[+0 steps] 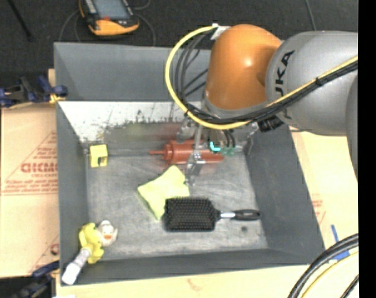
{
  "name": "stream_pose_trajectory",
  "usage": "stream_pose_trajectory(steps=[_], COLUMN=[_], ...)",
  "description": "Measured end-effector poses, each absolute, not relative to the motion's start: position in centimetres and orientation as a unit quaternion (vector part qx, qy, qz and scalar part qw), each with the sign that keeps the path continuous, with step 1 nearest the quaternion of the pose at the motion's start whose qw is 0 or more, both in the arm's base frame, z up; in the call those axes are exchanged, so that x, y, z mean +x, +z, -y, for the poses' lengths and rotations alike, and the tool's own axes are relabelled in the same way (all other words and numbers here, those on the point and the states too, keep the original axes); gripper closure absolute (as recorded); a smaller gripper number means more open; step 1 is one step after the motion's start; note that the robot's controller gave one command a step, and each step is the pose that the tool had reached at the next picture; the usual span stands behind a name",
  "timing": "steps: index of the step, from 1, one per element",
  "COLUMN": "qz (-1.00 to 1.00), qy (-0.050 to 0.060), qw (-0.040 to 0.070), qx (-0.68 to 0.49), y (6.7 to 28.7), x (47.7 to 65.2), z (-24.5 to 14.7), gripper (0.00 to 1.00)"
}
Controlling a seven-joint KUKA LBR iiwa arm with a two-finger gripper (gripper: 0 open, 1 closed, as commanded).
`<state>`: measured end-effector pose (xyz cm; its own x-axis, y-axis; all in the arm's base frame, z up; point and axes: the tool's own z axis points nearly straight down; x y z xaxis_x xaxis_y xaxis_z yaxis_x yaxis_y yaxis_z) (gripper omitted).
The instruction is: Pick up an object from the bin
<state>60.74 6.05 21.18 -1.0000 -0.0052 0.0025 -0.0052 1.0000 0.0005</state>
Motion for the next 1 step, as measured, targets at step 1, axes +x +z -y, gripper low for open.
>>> stream_pose_trajectory(steps=[1], qz=[1.0], qy=[-0.001], qw=[-0.002], qx=[0.002], y=[21.55], x=[60.9], z=[-6.03], gripper=[0.0])
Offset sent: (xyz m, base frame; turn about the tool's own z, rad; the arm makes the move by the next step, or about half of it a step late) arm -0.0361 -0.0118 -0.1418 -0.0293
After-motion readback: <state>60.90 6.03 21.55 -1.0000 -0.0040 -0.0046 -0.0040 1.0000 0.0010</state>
